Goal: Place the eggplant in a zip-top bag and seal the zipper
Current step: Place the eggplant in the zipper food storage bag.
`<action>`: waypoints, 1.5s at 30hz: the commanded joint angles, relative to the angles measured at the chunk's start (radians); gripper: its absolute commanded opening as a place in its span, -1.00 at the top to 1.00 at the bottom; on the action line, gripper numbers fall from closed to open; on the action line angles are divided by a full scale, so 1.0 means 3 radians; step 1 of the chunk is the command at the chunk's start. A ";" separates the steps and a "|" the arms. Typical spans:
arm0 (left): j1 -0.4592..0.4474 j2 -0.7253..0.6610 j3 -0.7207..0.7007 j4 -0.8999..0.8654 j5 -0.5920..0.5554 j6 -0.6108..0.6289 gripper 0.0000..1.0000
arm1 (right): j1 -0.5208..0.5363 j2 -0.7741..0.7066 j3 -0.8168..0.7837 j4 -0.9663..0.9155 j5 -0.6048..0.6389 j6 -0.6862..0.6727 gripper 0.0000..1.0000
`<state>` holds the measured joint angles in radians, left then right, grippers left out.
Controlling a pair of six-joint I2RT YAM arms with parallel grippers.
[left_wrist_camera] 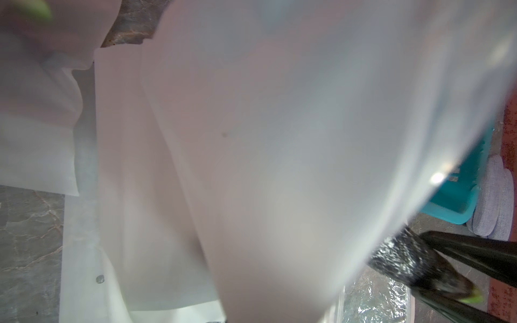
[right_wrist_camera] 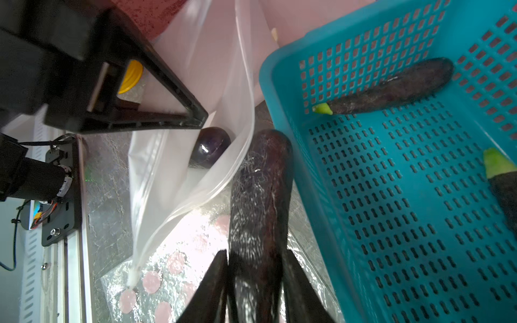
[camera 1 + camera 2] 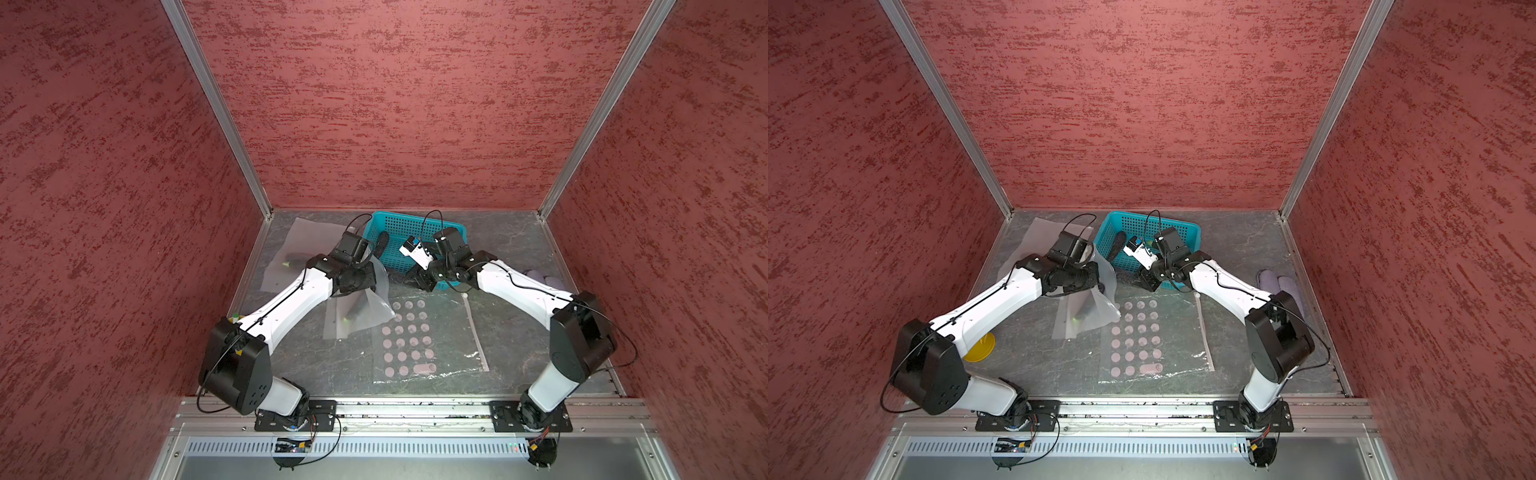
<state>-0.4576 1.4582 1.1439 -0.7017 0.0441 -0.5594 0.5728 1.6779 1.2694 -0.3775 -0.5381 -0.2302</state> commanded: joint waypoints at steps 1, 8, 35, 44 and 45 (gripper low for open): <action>0.0042 -0.0095 -0.0047 -0.0028 -0.0030 0.0050 1.00 | 0.0008 -0.0156 0.0005 0.0173 -0.0144 0.0051 0.39; 0.0078 -0.0075 -0.0071 -0.0088 -0.0041 0.0070 1.00 | 0.0008 -0.0301 -0.0064 0.0142 -0.0242 0.0082 0.42; -0.0012 0.0045 -0.0155 0.0096 0.0139 0.0014 1.00 | 0.0067 -0.0386 -0.0122 0.0348 -0.0567 0.0323 0.45; -0.0129 -0.0174 -0.0121 0.0002 0.0113 -0.0067 1.00 | 0.0133 0.0061 0.0010 0.0551 -0.0549 0.0454 0.45; -0.0139 -0.0194 -0.0121 0.0006 0.0121 -0.0073 1.00 | 0.0142 0.0103 0.0037 0.0567 -0.0541 0.0473 0.45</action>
<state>-0.4877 1.4322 1.0866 -0.7067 0.0696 -0.5686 0.6010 1.6882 1.2320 -0.2581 -0.6952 -0.1104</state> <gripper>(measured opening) 0.047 0.275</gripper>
